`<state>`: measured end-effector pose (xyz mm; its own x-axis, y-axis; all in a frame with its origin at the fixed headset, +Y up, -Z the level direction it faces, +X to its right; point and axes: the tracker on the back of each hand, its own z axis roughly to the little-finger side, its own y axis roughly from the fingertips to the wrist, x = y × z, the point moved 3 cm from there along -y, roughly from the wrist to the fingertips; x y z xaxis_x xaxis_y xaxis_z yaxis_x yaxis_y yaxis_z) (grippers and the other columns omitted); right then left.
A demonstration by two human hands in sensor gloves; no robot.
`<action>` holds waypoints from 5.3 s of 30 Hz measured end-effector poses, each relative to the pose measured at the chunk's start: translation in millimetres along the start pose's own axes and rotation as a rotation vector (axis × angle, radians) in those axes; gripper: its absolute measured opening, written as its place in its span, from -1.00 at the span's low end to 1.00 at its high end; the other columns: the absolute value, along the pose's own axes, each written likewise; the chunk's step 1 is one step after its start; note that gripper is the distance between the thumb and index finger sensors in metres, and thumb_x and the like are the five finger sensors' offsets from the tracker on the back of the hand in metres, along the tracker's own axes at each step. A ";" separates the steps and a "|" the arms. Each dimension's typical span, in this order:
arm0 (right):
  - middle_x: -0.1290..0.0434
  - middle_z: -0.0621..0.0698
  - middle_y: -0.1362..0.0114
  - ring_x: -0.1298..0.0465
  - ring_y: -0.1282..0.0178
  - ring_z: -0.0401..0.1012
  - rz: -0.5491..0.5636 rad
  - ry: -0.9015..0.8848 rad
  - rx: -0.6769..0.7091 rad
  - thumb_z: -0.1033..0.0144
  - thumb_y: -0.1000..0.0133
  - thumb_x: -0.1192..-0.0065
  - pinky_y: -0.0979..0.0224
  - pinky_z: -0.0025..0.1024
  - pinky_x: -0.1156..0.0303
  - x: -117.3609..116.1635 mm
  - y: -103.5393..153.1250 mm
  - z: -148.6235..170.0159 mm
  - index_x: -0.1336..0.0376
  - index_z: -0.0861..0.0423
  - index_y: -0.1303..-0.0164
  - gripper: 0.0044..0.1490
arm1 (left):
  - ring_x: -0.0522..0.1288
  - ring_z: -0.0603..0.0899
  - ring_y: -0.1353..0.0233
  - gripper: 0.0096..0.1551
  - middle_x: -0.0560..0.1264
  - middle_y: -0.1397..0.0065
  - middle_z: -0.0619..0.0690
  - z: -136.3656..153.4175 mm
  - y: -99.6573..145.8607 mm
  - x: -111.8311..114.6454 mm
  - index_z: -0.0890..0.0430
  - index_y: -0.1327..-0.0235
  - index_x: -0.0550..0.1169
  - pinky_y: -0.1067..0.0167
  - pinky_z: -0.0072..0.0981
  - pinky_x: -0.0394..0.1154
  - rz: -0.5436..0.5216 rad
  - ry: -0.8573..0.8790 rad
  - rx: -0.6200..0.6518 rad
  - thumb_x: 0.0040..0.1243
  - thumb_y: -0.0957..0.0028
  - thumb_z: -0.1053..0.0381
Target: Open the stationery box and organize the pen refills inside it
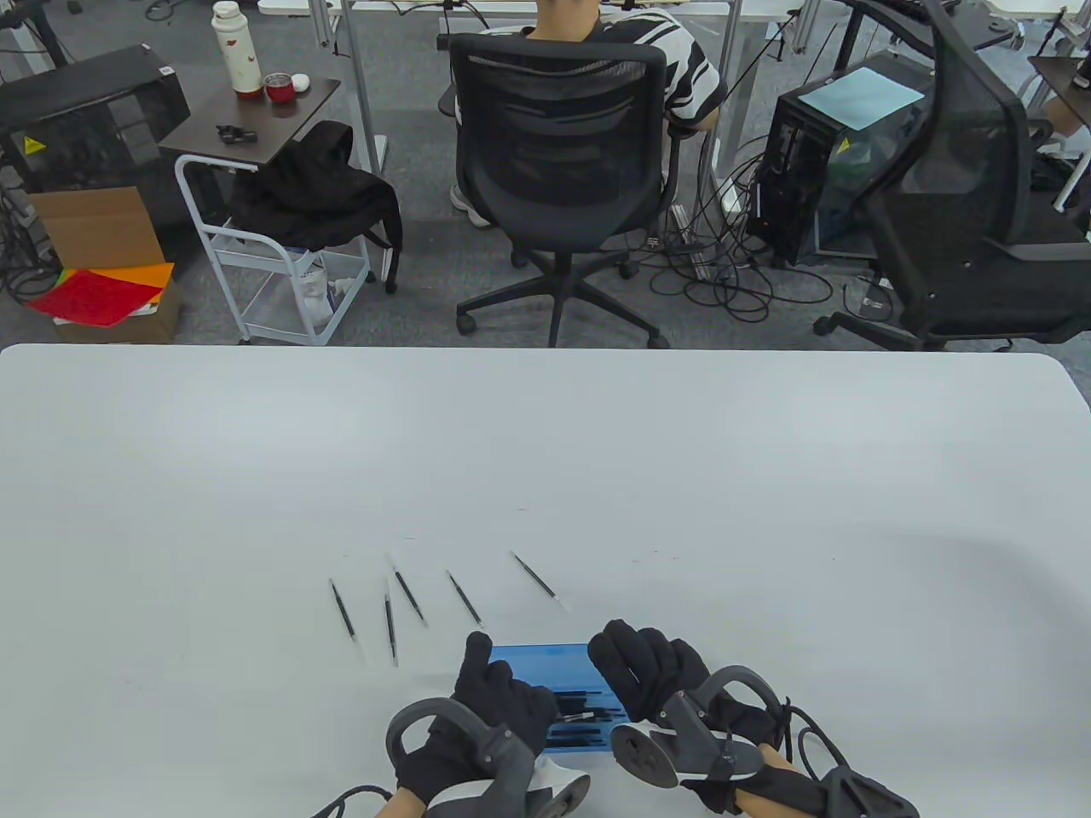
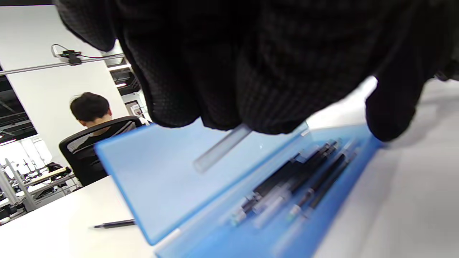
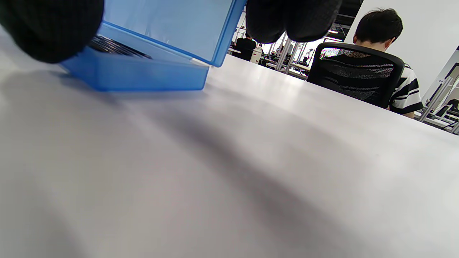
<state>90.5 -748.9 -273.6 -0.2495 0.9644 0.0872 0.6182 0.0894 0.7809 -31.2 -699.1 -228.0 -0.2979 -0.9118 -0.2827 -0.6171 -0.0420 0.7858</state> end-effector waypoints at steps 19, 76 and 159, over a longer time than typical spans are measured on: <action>0.32 0.35 -0.80 -0.16 -0.72 0.26 -0.001 0.004 -0.001 -0.29 0.11 -0.24 -0.65 0.18 -0.23 0.1 0.2 -0.4 0.58 0.19 -0.65 0.59 | 0.70 0.15 -0.33 -0.37 0.73 -0.16 -0.12 -26.7 -28.2 33.4 0.07 -0.24 0.60 -0.50 0.43 0.26 0.060 -0.063 0.049 0.53 0.14 0.00; 0.33 0.38 -0.79 -0.16 -0.71 0.28 0.000 0.005 0.004 -0.27 0.10 -0.23 -0.65 0.18 -0.24 -0.3 0.6 -2.0 0.58 0.21 -0.65 0.57 | 0.68 0.19 -0.32 -0.44 0.72 -0.19 -0.07 202.3 -3.0 146.5 0.07 -0.25 0.63 -0.52 0.36 0.28 0.503 0.149 -0.927 0.41 -0.02 -0.11; 0.33 0.38 -0.79 -0.16 -0.71 0.27 -0.002 0.003 0.004 -0.27 0.10 -0.24 -0.65 0.18 -0.24 -0.7 0.5 -2.0 0.58 0.21 -0.64 0.57 | 0.74 0.15 -0.26 -0.39 0.75 -0.10 -0.10 -8.5 -22.6 28.1 0.11 -0.19 0.61 -0.50 0.40 0.28 0.008 0.000 0.084 0.51 0.15 0.00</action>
<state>89.6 -750.0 -272.0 -0.2534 0.9634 0.0874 0.6208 0.0926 0.7785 -19.4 -727.3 -249.0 -0.3030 -0.9118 -0.2770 -0.6738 -0.0006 0.7389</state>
